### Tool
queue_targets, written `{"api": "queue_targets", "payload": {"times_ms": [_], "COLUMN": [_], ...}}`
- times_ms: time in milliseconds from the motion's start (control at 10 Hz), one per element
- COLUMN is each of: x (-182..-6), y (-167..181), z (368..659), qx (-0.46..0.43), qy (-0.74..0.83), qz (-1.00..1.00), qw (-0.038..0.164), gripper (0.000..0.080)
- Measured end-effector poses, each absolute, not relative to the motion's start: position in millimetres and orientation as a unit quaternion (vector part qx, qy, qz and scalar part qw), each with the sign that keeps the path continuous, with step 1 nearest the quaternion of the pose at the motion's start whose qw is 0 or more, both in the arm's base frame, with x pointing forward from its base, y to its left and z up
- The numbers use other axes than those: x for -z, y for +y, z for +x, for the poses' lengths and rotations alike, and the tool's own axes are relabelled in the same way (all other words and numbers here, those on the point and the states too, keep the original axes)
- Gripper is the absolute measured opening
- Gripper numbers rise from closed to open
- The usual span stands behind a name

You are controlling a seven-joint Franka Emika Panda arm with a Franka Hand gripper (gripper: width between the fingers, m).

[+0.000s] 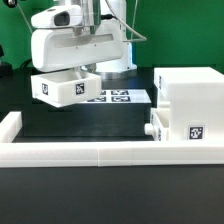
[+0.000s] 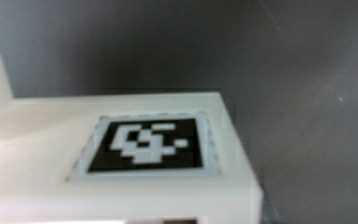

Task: Assemble drawer

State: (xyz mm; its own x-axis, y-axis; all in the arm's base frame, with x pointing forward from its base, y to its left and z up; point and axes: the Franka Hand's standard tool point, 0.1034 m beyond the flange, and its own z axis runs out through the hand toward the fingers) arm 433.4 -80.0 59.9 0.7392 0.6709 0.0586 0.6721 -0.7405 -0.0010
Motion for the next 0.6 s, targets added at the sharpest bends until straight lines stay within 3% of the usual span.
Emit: {"api": "queue_targets", "payload": {"times_ms": [200,600], "x": [-54.8,-62.0], "y": [-78.0,-55.5], "z": [434.0,473.0], "qx": [0.024,0.014], "qy": [-0.470,-0.594], "qz": [-0.882,-0.804], "qw": [0.007,0.008], "gripper": [0.0042,0.0042]}}
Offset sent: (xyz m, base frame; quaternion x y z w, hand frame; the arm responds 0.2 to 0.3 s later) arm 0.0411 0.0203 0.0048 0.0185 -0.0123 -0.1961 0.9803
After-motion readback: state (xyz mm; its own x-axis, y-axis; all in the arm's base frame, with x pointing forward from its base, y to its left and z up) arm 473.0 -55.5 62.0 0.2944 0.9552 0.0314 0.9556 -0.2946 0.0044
